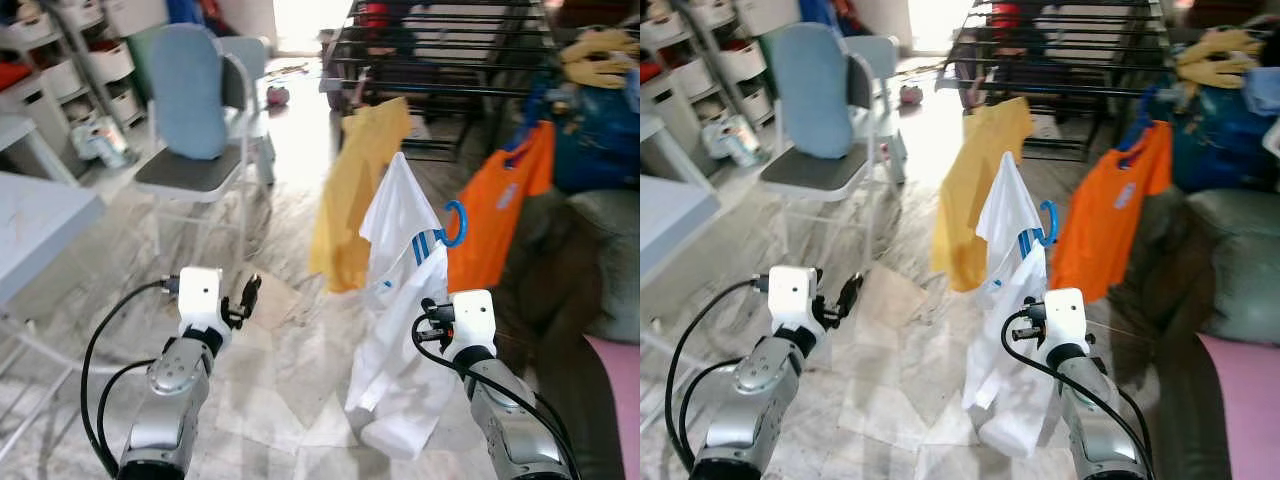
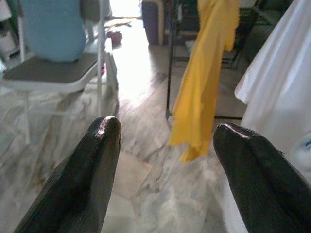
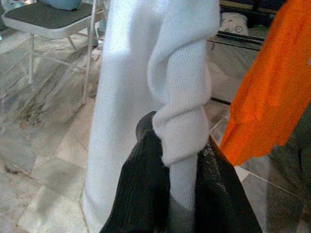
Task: Hang hanger
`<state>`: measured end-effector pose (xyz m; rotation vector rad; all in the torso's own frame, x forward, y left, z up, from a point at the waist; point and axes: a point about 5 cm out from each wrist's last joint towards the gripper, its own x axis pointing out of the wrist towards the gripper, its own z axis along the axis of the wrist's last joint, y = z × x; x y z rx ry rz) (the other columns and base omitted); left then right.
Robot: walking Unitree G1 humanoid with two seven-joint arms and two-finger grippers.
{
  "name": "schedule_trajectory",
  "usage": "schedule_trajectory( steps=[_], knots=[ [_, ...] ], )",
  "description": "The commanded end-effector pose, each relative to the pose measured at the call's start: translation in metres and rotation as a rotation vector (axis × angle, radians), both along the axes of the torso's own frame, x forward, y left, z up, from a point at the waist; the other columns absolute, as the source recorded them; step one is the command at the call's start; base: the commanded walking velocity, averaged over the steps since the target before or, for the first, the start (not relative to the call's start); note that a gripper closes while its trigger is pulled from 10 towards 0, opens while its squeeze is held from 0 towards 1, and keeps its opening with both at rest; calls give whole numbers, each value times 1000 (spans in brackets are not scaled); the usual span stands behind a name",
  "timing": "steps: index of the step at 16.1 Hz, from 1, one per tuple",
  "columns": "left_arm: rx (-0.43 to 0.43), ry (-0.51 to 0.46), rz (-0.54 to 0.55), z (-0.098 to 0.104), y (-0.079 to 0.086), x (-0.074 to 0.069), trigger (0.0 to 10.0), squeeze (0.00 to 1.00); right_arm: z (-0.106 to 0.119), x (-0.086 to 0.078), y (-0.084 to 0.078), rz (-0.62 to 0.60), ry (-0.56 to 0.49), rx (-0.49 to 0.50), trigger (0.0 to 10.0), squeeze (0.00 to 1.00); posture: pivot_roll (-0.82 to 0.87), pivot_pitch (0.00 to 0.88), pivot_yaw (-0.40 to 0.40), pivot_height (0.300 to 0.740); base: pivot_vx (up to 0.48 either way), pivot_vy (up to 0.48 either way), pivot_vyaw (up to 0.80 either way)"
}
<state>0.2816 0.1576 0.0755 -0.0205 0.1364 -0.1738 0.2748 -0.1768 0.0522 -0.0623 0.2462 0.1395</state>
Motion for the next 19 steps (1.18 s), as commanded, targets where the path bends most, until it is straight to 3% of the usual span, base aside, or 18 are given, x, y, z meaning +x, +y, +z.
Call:
schedule_trajectory(
  steps=[1, 3, 6, 8, 10, 15, 17, 19],
  knots=[
    [4, -10, -4, 3, 0, -1, 10000, 0, 10, 3, 3, 19, -55, -4, 10000, 0, -47, 0, 19, 740, 0, 0, 800],
    [-15, -9, 16, 1, -6, -1, 10000, 0, 7, 1, -5, -19, -34, 13, 10000, 0, -27, 0, -4, 740, 0, 0, 800],
    [-49, -38, 57, 5, -6, -2, 10000, 0, 13, 18, -12, -34, -45, 17, 10000, 0, 7, 0, -37, 740, 0, 0, 800],
    [-52, -63, 100, 7, 2, -2, 10000, 0, 27, 32, 1, -3, -88, 39, 10000, 0, -2, 0, -52, 740, 0, 0, 400],
    [-33, -67, 117, 4, 9, -1, 10000, 0, 28, 33, 10, 39, -104, 20, 10000, 0, -16, 0, -75, 740, 0, 0, 0],
    [-21, -90, 218, 2, 20, -14, 10000, 0, 21, 37, 14, 83, -59, 36, 10000, 0, 50, 0, -157, 740, 0, 0, 0],
    [-22, -82, 213, -1, 19, -17, 10000, 0, 29, 45, 22, 80, -82, 82, 10000, 0, 44, 0, -138, 740, 0, 0, 0],
    [-1, -81, 142, 1, 11, -13, 10000, 0, 27, 42, 23, 53, -91, 93, 10000, 0, 20, 0, -83, 740, 0, 0, 0]
  ],
)
